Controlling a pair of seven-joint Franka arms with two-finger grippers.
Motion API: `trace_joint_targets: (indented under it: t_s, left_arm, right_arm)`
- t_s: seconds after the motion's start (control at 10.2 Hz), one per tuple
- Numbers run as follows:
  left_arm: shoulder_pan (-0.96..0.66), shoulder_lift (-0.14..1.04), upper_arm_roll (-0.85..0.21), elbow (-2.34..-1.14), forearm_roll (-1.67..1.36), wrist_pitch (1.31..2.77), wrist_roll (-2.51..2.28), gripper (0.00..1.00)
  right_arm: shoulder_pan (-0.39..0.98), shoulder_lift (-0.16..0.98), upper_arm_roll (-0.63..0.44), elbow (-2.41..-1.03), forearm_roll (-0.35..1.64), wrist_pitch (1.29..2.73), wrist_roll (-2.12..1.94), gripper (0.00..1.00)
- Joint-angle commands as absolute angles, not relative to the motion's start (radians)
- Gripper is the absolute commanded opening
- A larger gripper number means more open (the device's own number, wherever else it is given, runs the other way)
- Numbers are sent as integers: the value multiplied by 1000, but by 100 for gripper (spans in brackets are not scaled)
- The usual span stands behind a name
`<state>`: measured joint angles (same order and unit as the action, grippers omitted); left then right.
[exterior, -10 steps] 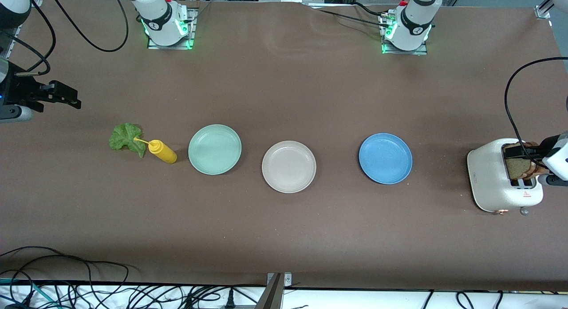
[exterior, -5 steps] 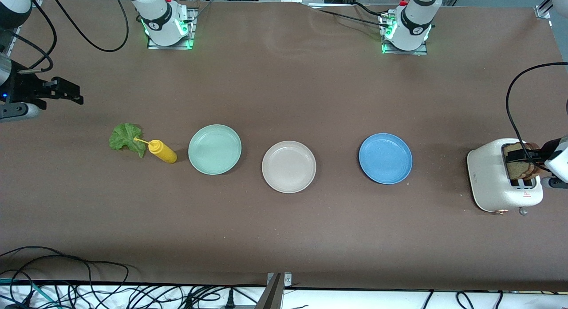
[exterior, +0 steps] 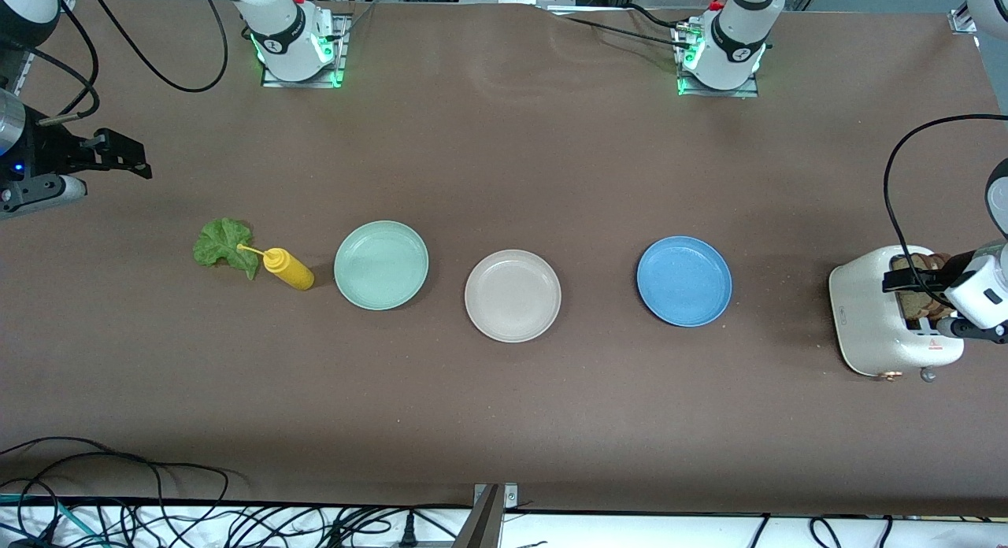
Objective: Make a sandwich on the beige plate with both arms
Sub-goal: 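Close the left gripper on one bread slice in the toaster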
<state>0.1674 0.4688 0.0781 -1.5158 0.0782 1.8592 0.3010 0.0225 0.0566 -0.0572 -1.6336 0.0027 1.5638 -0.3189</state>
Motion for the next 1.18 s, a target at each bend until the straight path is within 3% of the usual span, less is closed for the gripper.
trace_joint_targets:
  t_s: [0.0, 1.08]
  left_arm:
    - [184, 488, 83, -1496, 104, 1858, 313, 100]
    - [250, 540, 84, -1434, 87, 1858, 400, 100]
  right_arm:
    - [21, 63, -57, -1612, 17, 1540, -334, 100]
    - [21, 61, -57, -1612, 17, 1539, -319, 100]
